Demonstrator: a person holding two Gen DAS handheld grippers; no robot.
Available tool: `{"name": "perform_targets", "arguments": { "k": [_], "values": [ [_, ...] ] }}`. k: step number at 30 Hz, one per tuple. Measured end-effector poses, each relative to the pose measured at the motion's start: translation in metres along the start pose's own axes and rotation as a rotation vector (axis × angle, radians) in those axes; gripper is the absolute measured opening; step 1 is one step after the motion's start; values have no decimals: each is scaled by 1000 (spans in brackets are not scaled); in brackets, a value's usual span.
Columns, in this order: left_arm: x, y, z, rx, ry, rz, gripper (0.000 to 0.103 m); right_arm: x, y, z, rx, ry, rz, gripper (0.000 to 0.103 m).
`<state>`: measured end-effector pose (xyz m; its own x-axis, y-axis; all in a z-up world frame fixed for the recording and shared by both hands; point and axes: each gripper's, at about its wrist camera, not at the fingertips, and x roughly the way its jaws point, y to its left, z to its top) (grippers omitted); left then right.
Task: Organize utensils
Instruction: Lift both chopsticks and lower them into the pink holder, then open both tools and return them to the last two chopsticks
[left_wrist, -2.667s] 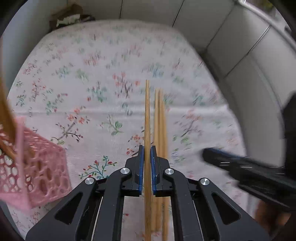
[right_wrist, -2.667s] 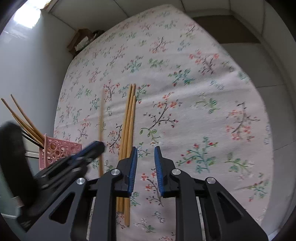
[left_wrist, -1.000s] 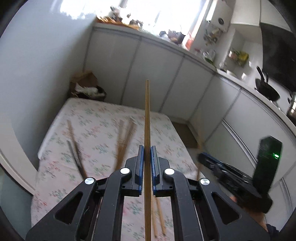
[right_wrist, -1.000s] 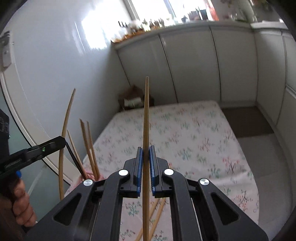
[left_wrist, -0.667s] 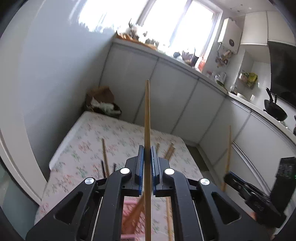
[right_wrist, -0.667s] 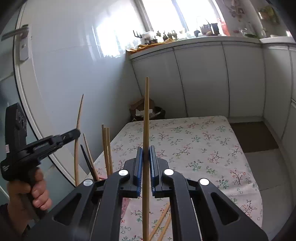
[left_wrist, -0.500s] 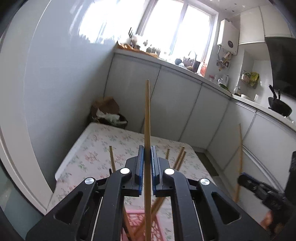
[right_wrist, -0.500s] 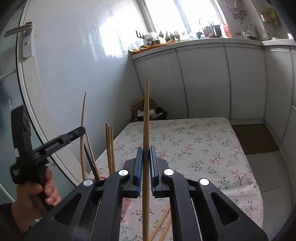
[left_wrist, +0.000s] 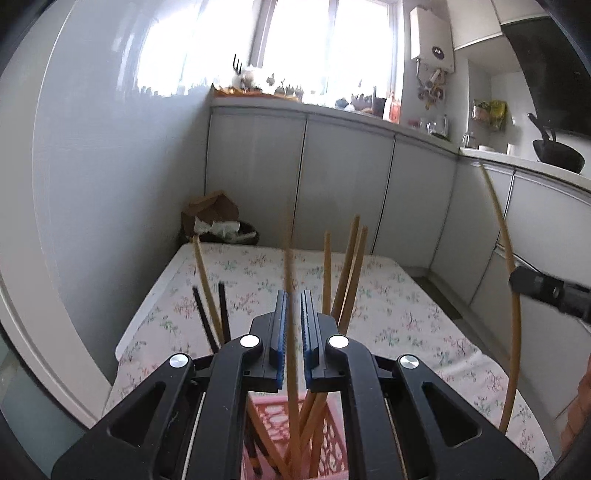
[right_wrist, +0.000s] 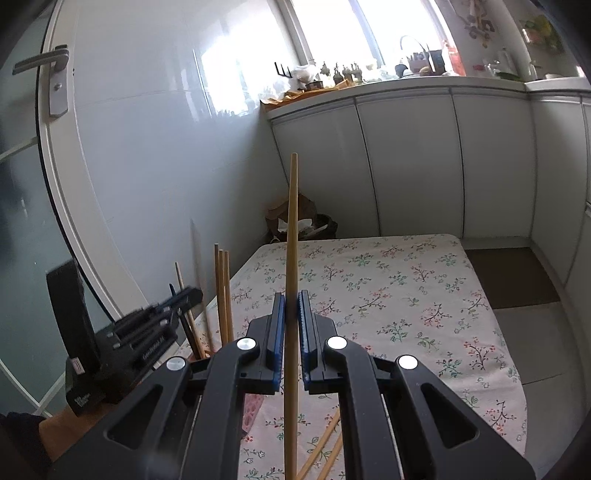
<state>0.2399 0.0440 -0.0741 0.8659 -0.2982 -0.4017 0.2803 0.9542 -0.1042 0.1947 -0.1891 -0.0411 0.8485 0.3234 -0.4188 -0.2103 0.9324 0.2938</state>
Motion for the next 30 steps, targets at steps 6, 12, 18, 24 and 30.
{"name": "perform_targets", "arguments": {
  "k": [6, 12, 18, 24, 30],
  "values": [
    [-9, 12, 11, -83, 117, -18, 11, -1, -3, 0, 17, -2, 14, 7],
    [-24, 32, 34, -233, 210, 11, 44, 5, -1, -5, 58, -12, 26, 7],
    [-17, 60, 33, -414, 366, 13, 56, 19, 25, -10, 91, -102, 22, 8],
    [-20, 81, 34, -473, 367, 32, 58, 37, 59, -5, 128, -224, 12, 8],
    [-22, 93, 34, -513, 376, 41, 59, 71, 80, -13, 97, -236, -7, 8]
  ]
}}
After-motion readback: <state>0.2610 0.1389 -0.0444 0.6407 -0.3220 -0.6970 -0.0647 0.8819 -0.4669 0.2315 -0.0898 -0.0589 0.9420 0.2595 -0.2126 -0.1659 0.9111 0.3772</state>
